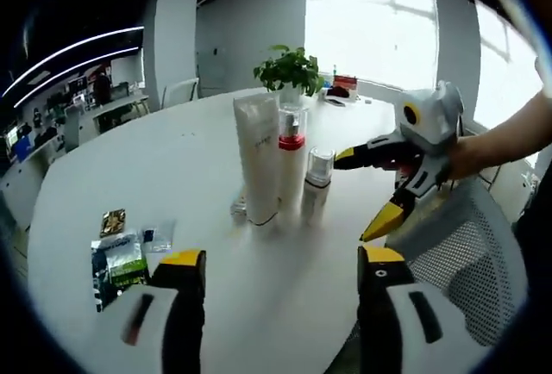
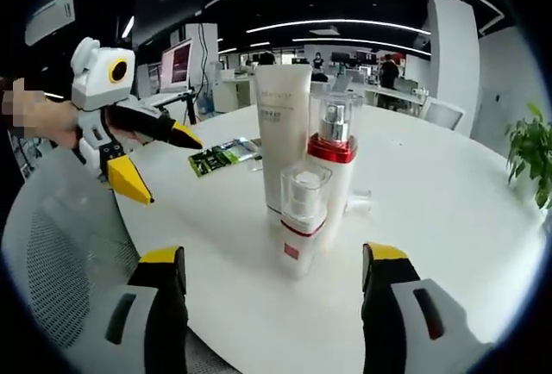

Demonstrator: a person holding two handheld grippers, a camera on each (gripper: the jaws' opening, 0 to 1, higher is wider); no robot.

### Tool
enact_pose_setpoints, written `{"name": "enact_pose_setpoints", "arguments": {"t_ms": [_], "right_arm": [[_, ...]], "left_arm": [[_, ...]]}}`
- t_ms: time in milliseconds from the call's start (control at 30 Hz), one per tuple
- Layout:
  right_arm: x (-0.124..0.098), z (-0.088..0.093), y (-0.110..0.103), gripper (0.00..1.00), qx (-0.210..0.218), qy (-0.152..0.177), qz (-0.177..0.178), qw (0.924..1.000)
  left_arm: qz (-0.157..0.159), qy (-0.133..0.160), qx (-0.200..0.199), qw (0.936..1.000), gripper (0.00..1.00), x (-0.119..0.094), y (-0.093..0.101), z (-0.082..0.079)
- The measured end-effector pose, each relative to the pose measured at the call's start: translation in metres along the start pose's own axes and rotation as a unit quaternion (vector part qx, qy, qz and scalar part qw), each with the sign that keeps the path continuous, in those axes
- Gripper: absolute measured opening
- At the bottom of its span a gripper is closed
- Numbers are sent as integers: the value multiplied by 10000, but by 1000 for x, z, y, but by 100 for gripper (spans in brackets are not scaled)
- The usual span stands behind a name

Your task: Arrange the skincare products in the storage area until every visible bottle or jar stands upright without overlapping.

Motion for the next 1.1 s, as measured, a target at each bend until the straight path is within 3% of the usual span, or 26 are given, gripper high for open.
{"name": "enact_pose_setpoints", "arguments": {"t_ms": [200,533,900,1100], "right_arm": [[-7,-11,-2,90,62,240,-68,9997],[-17,-18,-5,95,45,354,-34,9994],[-28,-22,-11,100,194,485,1,9986],[-34,-25,-13,100,244,509,76,9984]], "left_arm": [[-242,27,-306,9992,75,-26,-16,17],[-653,160,-722,9951,86,-64,-48,42],[-932,209,-865,9917,97,-97,-61,66],[-1126,339,-802,9898,99,-113,-63,70]]}}
Point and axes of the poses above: the point that each gripper's makers call its tool centre point, and the gripper's own axes: x roughly forward along the fingers, y roughly to its right, z roughly out of its underside, the point moved 1 cm from there along -x, roughly backward along the fingers, and after that the axes turned 13 degrees about -y, right-handed, at the moved point
